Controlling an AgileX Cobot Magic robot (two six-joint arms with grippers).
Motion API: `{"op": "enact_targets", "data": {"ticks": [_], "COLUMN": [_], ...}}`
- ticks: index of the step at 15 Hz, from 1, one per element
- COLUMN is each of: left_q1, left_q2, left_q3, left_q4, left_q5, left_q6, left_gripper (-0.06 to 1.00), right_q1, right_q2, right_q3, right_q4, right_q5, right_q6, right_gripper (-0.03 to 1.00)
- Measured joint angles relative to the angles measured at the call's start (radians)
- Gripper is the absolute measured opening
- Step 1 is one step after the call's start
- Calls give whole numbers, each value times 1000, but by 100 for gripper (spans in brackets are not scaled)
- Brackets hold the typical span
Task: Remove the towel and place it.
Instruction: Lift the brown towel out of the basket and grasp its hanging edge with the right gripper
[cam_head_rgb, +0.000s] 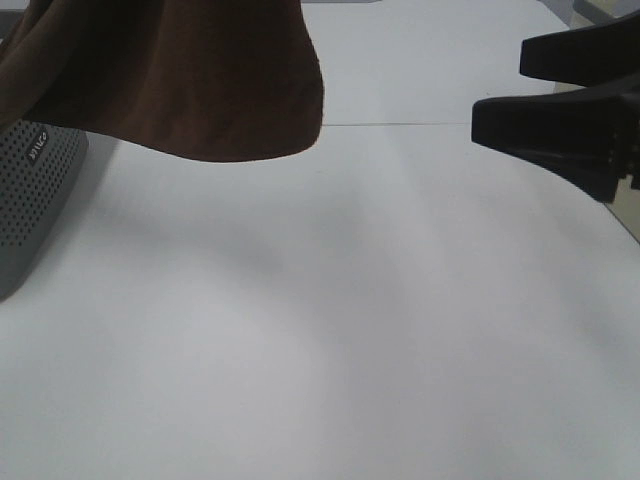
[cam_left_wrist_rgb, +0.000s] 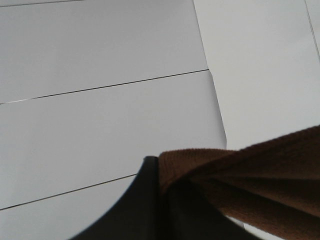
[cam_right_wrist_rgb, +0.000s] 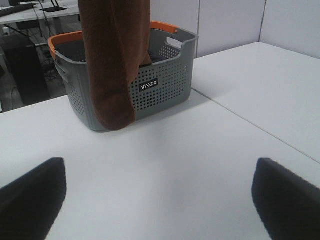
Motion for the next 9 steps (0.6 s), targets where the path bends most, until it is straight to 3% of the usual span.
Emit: {"op": "enact_targets", "data": {"ticks": [4, 9], "left_q1": [0, 0], "left_q2": [27, 45], "left_q3": [0, 0], "left_q4": [-3, -7], "left_q5": [-48, -76], "left_q6": [4, 7], "left_gripper": [0, 0], "right_q1": [35, 199], "right_q2": [209, 414], "right_q3": [-155, -346], "right_q4": [15, -22], "right_q5": [85, 39], "right_q6": [-8, 14], "right_gripper": [96, 96]}}
